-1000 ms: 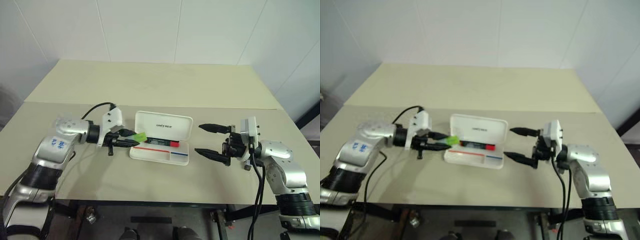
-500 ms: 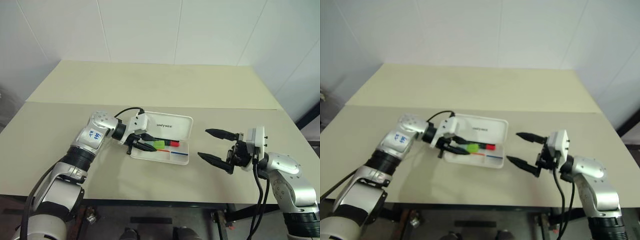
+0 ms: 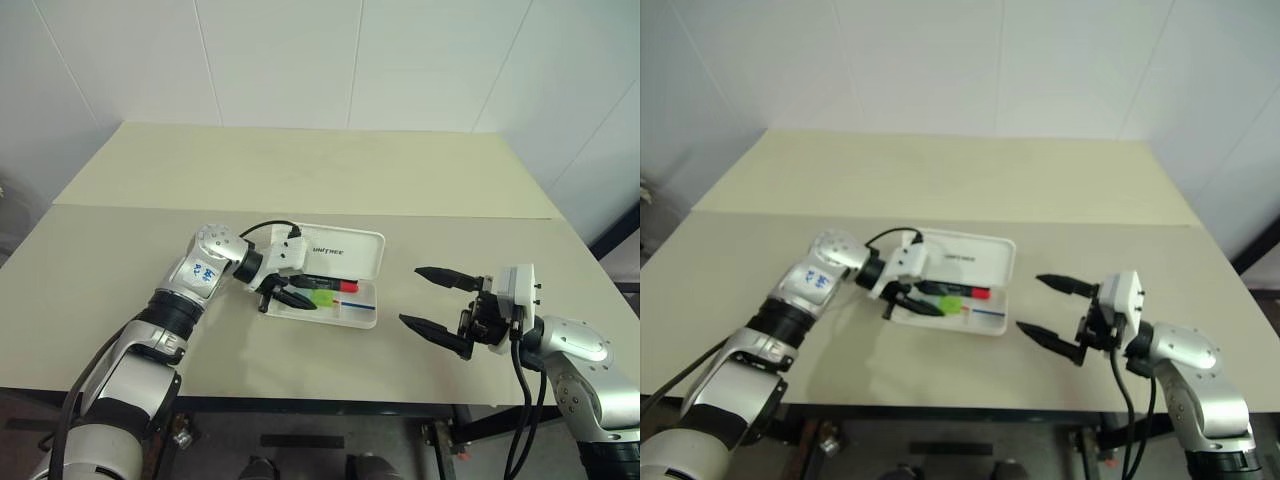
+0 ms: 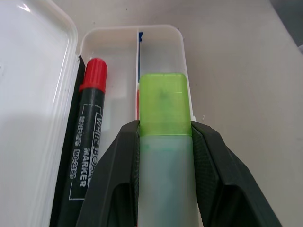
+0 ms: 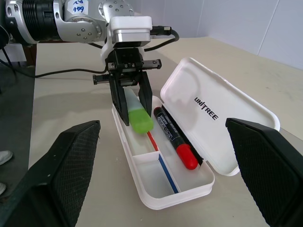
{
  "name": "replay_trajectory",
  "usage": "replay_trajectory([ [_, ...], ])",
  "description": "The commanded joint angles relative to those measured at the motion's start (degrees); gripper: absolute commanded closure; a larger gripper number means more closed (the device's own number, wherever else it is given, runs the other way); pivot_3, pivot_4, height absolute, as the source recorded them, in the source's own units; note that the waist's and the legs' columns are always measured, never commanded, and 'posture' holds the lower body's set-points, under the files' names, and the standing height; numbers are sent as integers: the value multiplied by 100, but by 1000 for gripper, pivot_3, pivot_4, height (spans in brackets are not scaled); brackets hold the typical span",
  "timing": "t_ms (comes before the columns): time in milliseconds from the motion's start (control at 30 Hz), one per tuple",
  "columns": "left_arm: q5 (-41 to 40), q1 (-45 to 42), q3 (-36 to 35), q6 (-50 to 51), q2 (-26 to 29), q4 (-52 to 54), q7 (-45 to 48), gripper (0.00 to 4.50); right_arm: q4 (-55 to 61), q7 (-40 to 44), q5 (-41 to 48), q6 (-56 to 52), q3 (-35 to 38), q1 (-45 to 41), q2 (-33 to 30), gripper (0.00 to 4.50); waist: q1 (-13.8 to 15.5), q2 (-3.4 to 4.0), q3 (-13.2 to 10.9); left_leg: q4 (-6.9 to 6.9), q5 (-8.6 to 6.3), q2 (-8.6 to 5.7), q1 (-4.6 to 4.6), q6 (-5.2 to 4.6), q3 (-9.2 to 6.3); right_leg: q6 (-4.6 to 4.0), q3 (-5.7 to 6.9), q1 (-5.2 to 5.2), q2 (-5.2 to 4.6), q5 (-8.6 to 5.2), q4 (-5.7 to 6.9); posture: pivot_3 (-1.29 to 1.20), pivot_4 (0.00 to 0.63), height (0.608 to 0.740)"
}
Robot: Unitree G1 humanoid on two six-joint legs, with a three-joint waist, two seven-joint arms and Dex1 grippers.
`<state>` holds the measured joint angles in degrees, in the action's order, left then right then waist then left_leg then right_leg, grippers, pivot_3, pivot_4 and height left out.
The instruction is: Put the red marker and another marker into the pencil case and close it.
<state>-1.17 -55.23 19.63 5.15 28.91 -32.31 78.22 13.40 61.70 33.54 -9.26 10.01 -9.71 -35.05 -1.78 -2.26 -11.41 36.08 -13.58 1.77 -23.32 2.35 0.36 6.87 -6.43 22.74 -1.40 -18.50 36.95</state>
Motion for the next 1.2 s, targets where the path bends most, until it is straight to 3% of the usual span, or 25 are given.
replay_trajectory([
  [33, 87, -143, -43, -136, -80, -44, -58, 3377, 156, -47, 121, 31, 220, -11, -96, 0, 4, 0, 0, 1, 0, 0, -1, 0, -1, 0, 0, 0, 0, 0, 0, 0, 150, 740],
  [300, 151, -168, -80, -172, -249, -169, -138, 3377, 226, -110, 117, 28, 255, 69, -100, 0, 3, -1, 0, 1, 0, 0, 0, 0, -2, 1, 0, 0, 1, 0, 4, 0, 150, 740],
  [333, 160, -166, -78, -175, -261, -175, -140, 2625, 243, -119, 123, 25, 265, 88, -104, 0, 4, 0, 0, 1, 0, 0, 0, 0, -2, 1, 1, 0, 1, 0, 4, 0, 150, 740],
  [600, 135, -130, -118, -112, -304, -114, -167, 25, 368, -200, 139, -31, 348, 219, -144, 0, 2, -1, 0, 3, 0, 0, 1, 0, -1, 2, 0, 0, 1, -1, 8, 0, 150, 740],
  [800, -334, -53, -520, -324, -302, 153, -18, 25, 556, -907, -61, -183, 468, 311, -63, 0, 5, -1, 0, 4, 0, 0, 0, 0, -1, 2, 0, 0, 0, -1, 9, 0, 150, 740],
  [967, -1619, 267, -1536, -529, -502, 859, 137, 25, 1142, -2545, -466, -796, 631, 807, 332, 0, 11, 1, 1, 0, 0, 2, -1, 0, -5, 1, 2, 0, -3, -2, 8, 0, 150, 740],
  [1100, -3126, 535, -2483, -95, -743, 1246, 503, 25, 1494, -3783, -917, -1176, 761, 1137, 762, 0, 0, 2, 1, 3, 0, 3, 3, 1, 0, 0, -2, 1, -4, -3, 19, 0, 150, 740],
  [1200, -3166, 609, -2681, -203, -628, 1017, 541, 25, 1563, -4586, -1418, -1414, 850, 1306, 984, 0, 4, 2, 1, 19, 2, -1, 5, 0, 0, 0, -3, 0, -4, -3, 34, 0, 150, 740],
])
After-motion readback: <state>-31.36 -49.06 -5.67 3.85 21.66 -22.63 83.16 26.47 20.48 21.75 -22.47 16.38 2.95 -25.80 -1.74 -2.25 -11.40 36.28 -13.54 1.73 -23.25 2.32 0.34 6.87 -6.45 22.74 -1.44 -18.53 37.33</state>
